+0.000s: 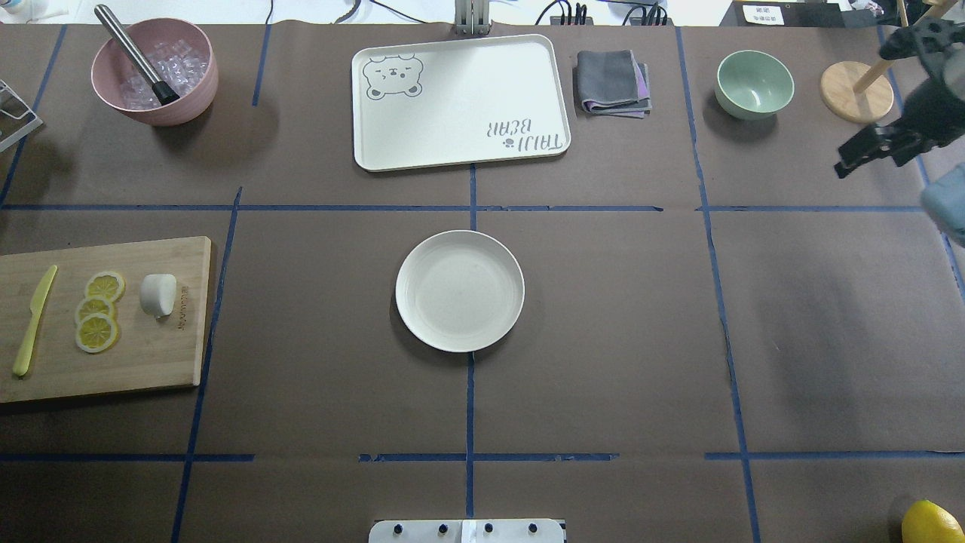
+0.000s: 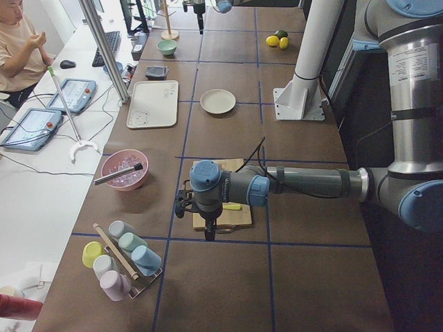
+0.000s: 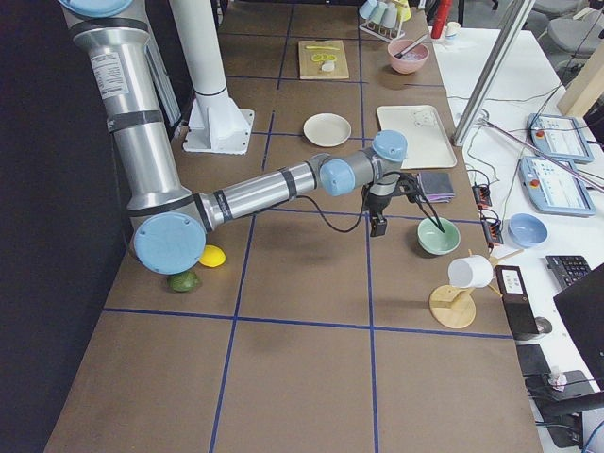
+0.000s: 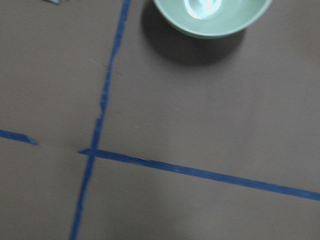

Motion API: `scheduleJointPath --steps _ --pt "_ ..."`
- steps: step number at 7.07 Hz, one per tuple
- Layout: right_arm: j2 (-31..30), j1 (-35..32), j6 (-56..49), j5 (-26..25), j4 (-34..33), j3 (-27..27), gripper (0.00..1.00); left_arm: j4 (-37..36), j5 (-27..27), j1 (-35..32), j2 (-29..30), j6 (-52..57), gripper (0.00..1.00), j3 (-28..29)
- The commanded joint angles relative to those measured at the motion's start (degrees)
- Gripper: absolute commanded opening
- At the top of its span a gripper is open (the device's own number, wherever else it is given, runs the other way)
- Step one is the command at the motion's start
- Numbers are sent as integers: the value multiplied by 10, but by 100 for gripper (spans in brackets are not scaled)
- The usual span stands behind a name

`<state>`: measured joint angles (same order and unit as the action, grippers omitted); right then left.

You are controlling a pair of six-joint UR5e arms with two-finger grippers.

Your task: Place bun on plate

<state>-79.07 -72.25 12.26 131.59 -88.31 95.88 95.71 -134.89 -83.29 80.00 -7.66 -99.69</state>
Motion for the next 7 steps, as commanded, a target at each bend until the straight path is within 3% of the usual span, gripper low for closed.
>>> scheduleJointPath --steps 1,3,5,6,7 --pt "-90 -109 -181 15 -12 0 100 0 4 1 1 -1 100 1" --pt "-185 -151 -216 25 4 9 100 8 1 1 9 -4 100 1" --pt "-191 -151 -176 32 35 25 100 12 1 1 50 -4 100 4" --pt "-193 -152 -163 33 33 35 100 1 -15 1 92 -27 100 5" --pt "-192 -151 -162 31 33 34 100 10 -20 5 92 -85 100 5"
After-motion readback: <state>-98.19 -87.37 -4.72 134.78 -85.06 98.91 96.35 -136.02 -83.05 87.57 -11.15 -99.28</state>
